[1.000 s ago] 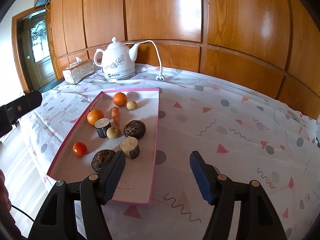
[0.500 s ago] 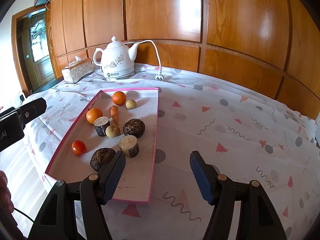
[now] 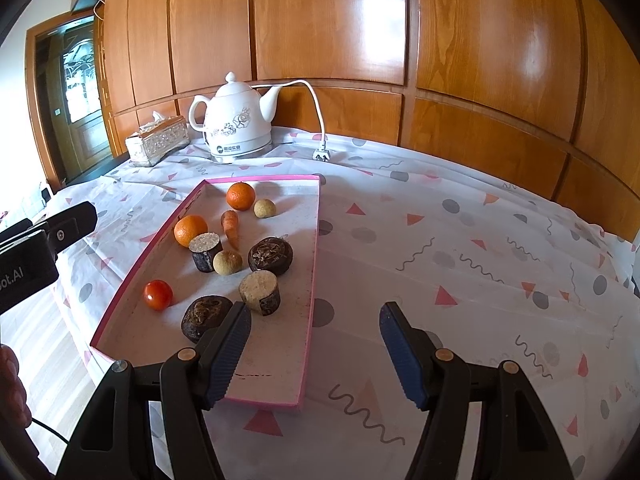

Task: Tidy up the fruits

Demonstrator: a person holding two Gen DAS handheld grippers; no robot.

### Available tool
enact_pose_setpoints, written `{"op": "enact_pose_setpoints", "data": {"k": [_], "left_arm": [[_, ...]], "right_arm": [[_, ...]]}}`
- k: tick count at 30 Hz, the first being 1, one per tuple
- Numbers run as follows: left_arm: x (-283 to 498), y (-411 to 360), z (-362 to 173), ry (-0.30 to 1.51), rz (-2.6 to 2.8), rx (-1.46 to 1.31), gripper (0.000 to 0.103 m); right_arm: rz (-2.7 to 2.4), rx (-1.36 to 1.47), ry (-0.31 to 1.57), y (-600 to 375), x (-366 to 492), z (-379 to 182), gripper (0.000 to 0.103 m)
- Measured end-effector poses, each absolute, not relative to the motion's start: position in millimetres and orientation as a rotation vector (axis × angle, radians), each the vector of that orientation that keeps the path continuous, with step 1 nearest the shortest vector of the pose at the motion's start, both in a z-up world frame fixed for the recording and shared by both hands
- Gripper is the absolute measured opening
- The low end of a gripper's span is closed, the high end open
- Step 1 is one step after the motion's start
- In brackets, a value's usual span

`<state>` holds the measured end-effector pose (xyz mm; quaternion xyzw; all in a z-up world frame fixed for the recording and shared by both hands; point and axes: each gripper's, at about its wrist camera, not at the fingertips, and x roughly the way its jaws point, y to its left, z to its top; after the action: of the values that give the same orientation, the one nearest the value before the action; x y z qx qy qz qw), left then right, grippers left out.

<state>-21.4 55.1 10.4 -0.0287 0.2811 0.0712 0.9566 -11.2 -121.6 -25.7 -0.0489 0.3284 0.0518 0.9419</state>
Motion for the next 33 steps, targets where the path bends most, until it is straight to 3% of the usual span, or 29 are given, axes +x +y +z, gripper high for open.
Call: {"op": "enact_pose_setpoints", "data": {"k": [33], "left_arm": [[-19.5, 57.8, 4.4, 0.594, 0.136, -0.072, 0.103]], "right_arm": [[0.117, -0.111, 0.677, -117.4, -9.2, -27.5, 0.068]]}}
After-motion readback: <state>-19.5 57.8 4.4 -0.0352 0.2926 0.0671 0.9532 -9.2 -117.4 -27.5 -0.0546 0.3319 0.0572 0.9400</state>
